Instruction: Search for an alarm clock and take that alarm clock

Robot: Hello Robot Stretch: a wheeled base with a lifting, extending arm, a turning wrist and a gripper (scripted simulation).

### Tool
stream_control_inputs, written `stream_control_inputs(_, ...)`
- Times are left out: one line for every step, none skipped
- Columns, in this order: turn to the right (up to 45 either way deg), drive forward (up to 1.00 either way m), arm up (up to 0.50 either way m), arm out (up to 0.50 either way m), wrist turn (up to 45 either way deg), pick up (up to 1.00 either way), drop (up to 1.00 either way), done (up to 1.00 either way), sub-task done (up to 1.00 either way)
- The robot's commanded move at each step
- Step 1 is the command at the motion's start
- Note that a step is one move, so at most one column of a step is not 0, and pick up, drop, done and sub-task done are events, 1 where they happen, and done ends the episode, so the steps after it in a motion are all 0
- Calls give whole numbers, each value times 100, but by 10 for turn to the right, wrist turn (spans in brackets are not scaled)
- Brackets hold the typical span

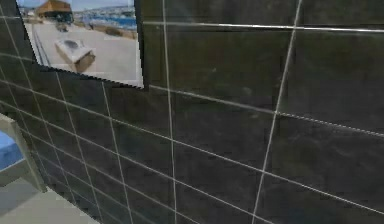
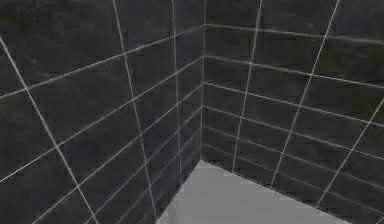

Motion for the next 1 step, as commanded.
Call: stream_control_inputs(-390,0,0,0,0,0,0,0,0)
